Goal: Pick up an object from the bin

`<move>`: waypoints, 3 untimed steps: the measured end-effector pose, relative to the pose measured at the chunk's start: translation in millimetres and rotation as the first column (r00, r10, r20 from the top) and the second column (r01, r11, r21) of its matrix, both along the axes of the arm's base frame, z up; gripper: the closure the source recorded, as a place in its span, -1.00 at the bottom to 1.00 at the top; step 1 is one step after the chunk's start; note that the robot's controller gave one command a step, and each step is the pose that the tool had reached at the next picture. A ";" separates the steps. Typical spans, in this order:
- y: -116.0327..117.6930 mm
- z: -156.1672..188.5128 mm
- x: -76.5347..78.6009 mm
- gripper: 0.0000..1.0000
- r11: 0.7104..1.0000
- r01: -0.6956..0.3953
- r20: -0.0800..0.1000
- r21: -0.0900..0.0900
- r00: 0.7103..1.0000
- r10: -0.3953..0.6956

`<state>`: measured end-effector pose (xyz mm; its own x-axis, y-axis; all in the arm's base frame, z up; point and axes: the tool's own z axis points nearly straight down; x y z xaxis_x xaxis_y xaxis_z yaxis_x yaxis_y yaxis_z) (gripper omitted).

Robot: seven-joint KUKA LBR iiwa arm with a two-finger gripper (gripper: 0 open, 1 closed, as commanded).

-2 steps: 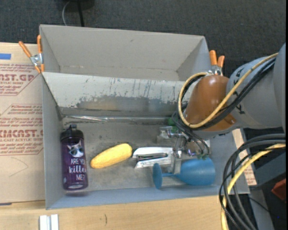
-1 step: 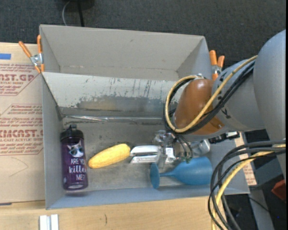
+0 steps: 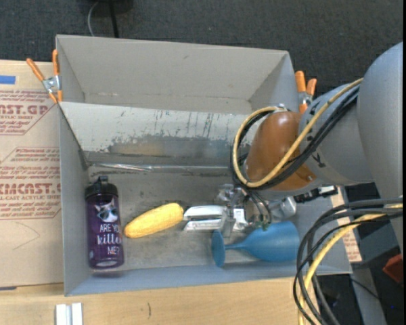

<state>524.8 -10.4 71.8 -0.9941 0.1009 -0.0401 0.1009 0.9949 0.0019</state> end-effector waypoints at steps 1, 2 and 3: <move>1.8 34.5 -11.4 1.00 1.000 0.002 -0.014 0.002 1.000 -0.002; 43.7 39.0 -16.0 1.00 0.998 -0.067 0.005 -0.004 0.998 0.067; 41.3 67.9 35.3 1.00 0.964 -0.265 -0.015 -0.005 0.964 0.265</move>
Offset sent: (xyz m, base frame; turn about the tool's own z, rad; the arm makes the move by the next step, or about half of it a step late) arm -0.0324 0.1226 -0.0016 -0.2080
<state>560.1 30.9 139.7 -0.9857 -0.1666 -0.0254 -0.1665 0.9860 -0.0043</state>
